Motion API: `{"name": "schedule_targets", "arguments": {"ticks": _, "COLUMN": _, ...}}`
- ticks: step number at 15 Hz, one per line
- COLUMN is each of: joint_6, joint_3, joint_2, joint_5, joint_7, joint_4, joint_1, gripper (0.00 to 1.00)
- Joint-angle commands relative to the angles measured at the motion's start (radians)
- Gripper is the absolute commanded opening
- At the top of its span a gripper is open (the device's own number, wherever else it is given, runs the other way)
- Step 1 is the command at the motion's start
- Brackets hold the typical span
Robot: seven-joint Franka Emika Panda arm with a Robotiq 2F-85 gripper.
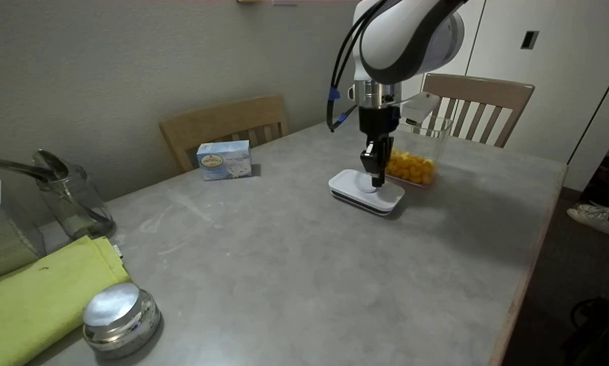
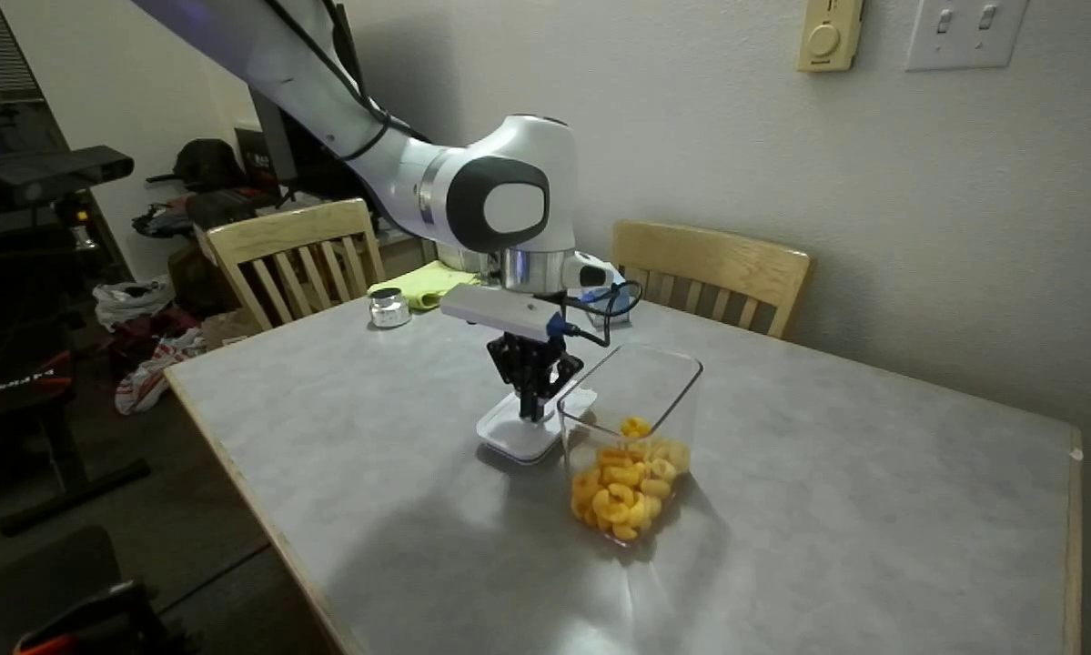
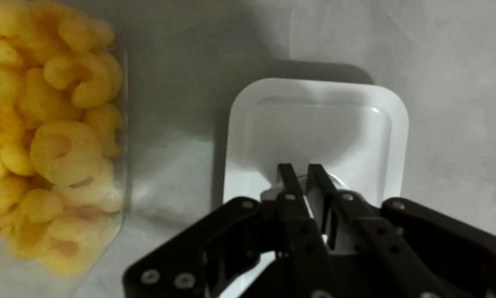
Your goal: Pick the lid and cover the container
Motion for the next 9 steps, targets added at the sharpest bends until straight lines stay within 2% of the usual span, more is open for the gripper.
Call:
{"name": "schedule_targets", "arguments": {"ticks": 1, "joint_6": -0.009, "joint_3": 0.003, "joint_2": -0.009, "joint_5": 0.015, "joint_7": -0.017, "joint_4": -0.014, "joint_1": -0.008, "gripper": 0.37}}
{"name": "schedule_targets", "arguments": {"ticks": 2, "joint_6": -0.008, "joint_3": 0.002, "joint_2": -0.008, "joint_5": 0.014, "joint_7": -0.016, "joint_4": -0.014, "joint_1": -0.007, "gripper": 0.38}}
{"name": "schedule_targets", "arguments": {"ticks": 3, "joint_6": -0.008, "joint_3": 0.002, "joint_2": -0.008, "joint_5": 0.014, "joint_7": -0.015, "joint_4": -0.014, "joint_1": -0.007, "gripper": 0.43}}
{"name": "schedule_targets", "arguments": {"ticks": 9, "joint_6": -0.004, "joint_3": -0.001, "joint_2": -0.007, "joint_5": 0.013, "joint_7": -0.010, "joint_4": -0.012, "joint_1": -0.006, "gripper": 0.84}}
